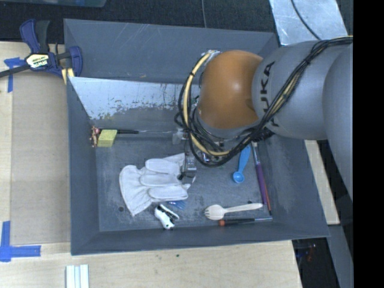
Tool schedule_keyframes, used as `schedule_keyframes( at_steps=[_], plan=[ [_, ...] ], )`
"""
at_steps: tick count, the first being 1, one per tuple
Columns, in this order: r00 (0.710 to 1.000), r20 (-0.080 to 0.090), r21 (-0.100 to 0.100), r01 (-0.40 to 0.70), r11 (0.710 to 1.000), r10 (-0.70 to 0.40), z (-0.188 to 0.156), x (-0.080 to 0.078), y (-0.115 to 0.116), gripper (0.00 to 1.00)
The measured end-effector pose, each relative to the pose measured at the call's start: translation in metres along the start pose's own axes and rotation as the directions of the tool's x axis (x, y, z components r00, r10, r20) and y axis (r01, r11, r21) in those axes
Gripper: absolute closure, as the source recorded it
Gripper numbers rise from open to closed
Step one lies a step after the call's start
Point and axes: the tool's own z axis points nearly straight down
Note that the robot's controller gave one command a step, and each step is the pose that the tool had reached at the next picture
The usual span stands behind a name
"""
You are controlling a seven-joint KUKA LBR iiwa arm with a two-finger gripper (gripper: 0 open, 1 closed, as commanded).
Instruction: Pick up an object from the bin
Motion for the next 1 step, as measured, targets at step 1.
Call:
schedule_keyframes(
  at_steps=[1],
  plan=[
    [0.988, 0.016, -0.005, 0.151, 0.989, -0.151, -0.0100, -0.0388, 0.0182, 0.00]
  ],
)
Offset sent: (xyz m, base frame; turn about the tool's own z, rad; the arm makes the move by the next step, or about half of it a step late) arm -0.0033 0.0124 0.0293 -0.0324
